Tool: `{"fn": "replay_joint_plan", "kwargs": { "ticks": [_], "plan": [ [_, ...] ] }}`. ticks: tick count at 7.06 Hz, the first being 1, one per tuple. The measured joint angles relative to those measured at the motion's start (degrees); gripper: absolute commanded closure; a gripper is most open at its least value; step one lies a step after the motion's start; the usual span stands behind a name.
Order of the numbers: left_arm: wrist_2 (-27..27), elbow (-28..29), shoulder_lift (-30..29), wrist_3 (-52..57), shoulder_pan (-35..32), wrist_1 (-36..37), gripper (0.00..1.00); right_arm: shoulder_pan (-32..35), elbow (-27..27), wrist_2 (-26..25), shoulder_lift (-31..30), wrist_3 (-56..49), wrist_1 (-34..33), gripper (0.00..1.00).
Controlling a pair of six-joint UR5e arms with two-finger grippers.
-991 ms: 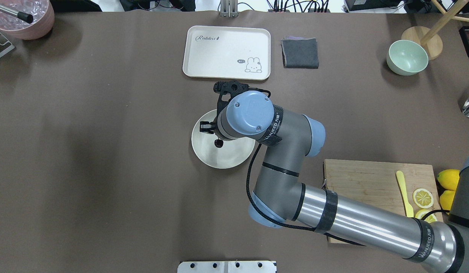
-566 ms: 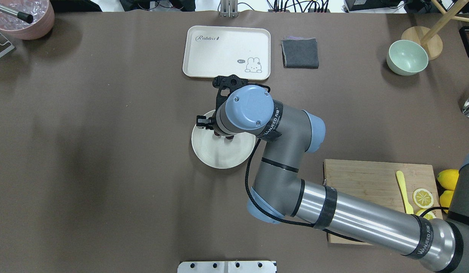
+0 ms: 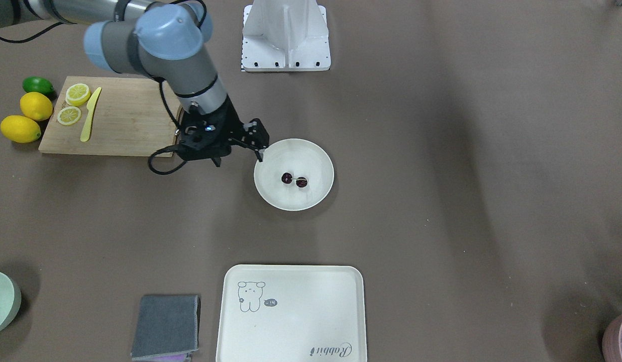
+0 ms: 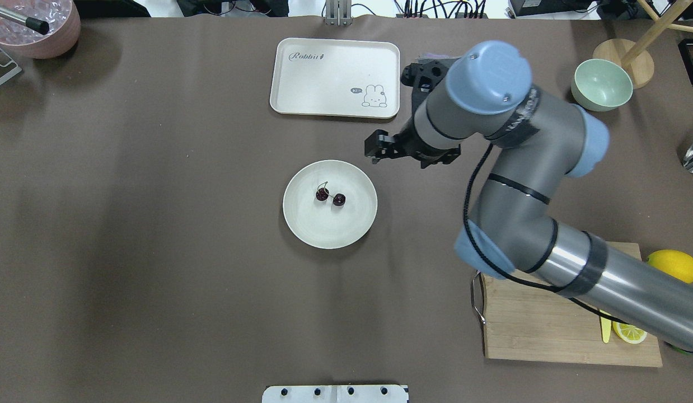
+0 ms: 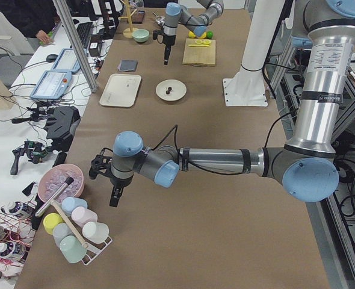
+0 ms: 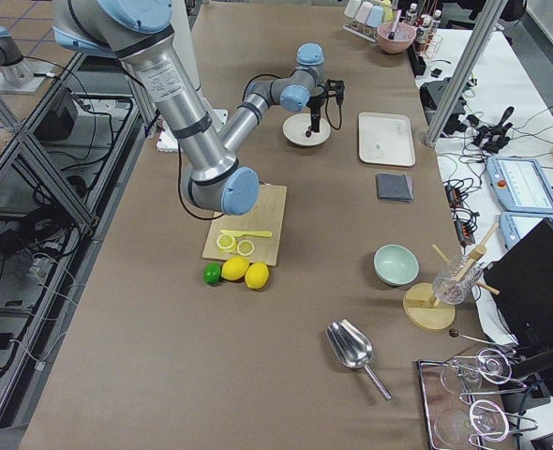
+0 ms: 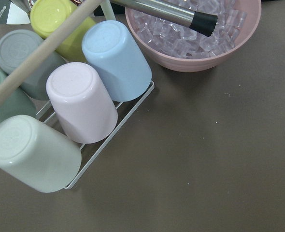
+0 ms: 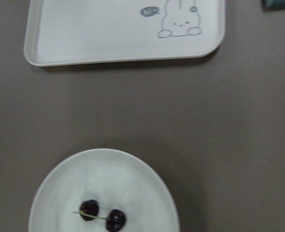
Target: Place red cherry on plate
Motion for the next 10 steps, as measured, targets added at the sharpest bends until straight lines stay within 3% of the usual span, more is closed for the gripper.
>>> {"fn": "replay_joint_plan", "kwargs": {
  "ticks": [2, 4, 6, 8, 10],
  "plan": [
    [-0.68, -0.14, 1.28, 5.16, -2.32, 2.28, 0.02, 9.05, 7.10, 6.57, -9.65, -11.91, -5.18, 0.00],
    [-6.42, -1.26, 3.42, 5.92, -4.03, 2.53, 0.02, 18.79, 8.71, 11.66, -20.16, -28.44, -6.09, 0.00],
    [-10.99, -6.70, 7.99, 5.94, -5.79, 3.29, 0.02, 31.55, 3.96, 16.56, -28.48, -48.80, -5.99, 0.00],
    [-11.35, -13.90, 11.77, 5.92, -5.95, 7.98, 0.02, 44.10, -6.92, 18.55, -31.44, -68.68, -5.73, 0.00],
    [-9.61, -16.14, 12.09, 5.93, -4.94, 12.69, 0.02, 50.33, -11.89, 18.77, -32.46, -76.21, -5.81, 0.00]
  ]
}}
